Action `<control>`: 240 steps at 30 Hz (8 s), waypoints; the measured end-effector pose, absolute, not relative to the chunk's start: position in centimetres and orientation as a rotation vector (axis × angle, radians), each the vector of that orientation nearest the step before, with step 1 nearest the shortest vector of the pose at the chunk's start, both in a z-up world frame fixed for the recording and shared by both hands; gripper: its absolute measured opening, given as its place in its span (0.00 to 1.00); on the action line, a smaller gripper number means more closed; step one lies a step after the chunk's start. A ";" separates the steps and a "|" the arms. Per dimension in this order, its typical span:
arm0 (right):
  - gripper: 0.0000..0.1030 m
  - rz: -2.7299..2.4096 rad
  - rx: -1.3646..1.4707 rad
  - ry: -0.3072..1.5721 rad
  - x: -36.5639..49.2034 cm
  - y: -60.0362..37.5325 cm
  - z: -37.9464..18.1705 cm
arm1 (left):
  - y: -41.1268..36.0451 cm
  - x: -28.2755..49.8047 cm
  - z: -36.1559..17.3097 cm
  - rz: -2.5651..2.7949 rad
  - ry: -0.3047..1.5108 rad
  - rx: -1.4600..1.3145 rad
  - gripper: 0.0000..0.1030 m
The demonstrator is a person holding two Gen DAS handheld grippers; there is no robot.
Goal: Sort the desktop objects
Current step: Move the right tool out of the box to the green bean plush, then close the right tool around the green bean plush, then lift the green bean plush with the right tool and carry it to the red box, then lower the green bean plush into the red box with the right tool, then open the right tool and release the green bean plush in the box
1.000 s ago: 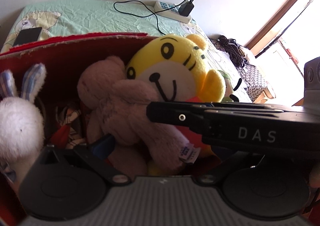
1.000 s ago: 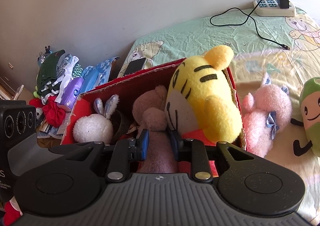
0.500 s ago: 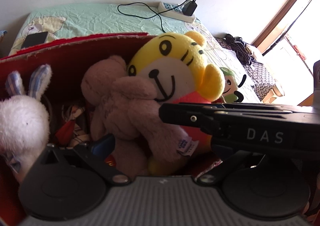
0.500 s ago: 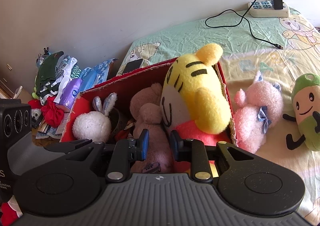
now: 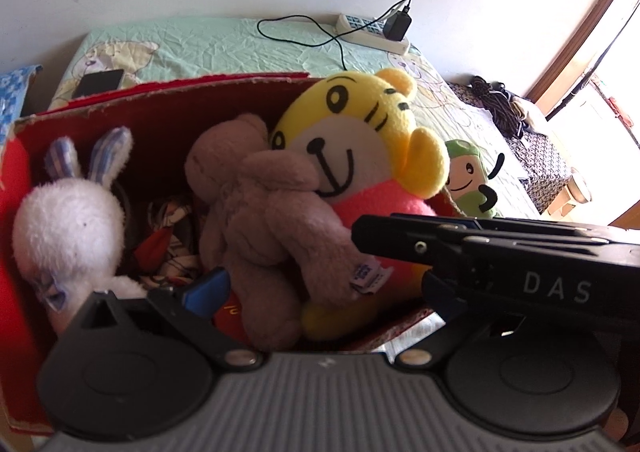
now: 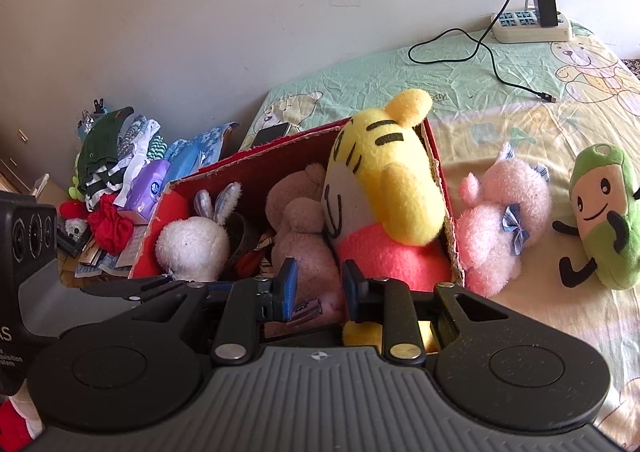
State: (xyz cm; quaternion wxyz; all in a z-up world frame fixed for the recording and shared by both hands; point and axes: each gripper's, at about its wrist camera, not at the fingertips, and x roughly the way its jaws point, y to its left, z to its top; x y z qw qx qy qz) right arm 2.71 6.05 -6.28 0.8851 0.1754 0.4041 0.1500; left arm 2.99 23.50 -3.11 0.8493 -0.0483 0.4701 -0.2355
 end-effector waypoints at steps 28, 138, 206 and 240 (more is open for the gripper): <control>0.34 0.477 0.439 0.746 0.1 3.0 -5.7 | 21.2 -0.9 -0.5 -0.270 0.909 -0.014 0.99; 0.58 0.569 0.756 1.195 -1.2 -9.1 -13.6 | 12.0 -5.9 -6.1 -0.564 1.108 -0.068 0.79; 0.58 0.681 0.595 0.915 8.6 9.1 -8.9 | 30.6 3.4 -2.4 -0.459 0.899 -0.158 0.79; 0.57 0.524 0.538 0.922 7.3 9.5 -8.7 | 32.8 2.6 -3.2 -0.431 0.927 -0.162 0.76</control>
